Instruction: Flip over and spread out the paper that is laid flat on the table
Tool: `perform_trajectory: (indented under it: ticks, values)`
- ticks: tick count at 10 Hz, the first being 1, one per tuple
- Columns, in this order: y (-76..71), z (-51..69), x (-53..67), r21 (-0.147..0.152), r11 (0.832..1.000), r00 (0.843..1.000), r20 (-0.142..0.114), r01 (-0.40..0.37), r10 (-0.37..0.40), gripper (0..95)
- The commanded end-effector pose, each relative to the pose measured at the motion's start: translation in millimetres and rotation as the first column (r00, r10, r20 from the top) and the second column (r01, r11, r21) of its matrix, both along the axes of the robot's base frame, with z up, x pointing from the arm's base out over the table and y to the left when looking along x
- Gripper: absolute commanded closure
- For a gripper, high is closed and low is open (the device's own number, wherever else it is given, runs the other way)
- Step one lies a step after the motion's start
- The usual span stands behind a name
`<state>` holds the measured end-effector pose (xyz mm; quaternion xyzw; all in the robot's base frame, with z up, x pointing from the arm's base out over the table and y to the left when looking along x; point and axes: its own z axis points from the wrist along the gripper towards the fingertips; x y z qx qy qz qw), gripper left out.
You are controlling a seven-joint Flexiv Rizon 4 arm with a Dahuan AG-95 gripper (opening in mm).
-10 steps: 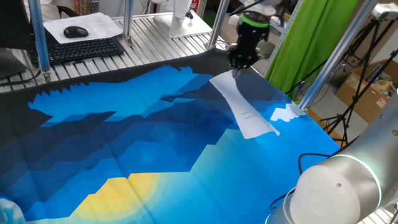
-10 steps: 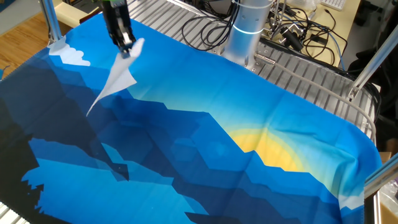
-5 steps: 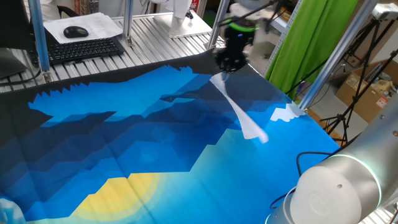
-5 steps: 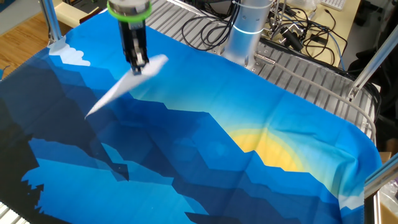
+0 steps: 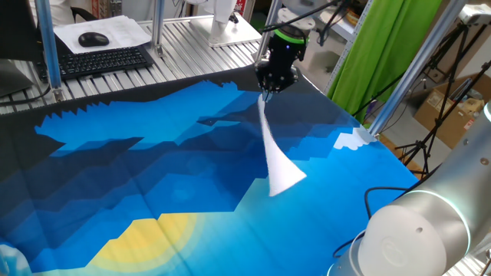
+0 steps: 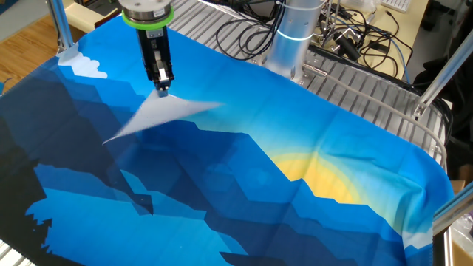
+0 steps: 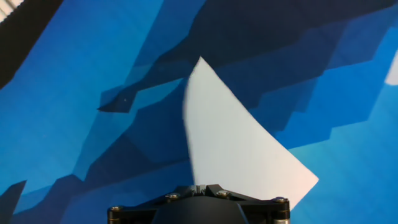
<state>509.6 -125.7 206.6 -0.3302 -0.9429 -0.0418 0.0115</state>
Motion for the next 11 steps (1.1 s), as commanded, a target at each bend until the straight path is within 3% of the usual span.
perform_trajectory:
  ticks: [1,2,7,9,11]
  values:
    - [0.1,-2.7,1.2,-0.005,1.000,1.000,0.010,0.006,-0.006,76.0]
    - [0.1,-2.9,1.3,-0.007,1.000,1.000,0.012,0.009,-0.008,57.0]
    - [0.0,-4.7,2.0,-0.001,1.000,1.000,0.012,0.008,-0.008,57.0]
    - [-0.2,-7.0,2.7,-0.002,1.000,1.000,0.015,-0.008,0.008,95.0]
    - [-0.5,-8.4,3.4,-0.021,0.999,0.999,0.007,-0.042,0.042,95.0]
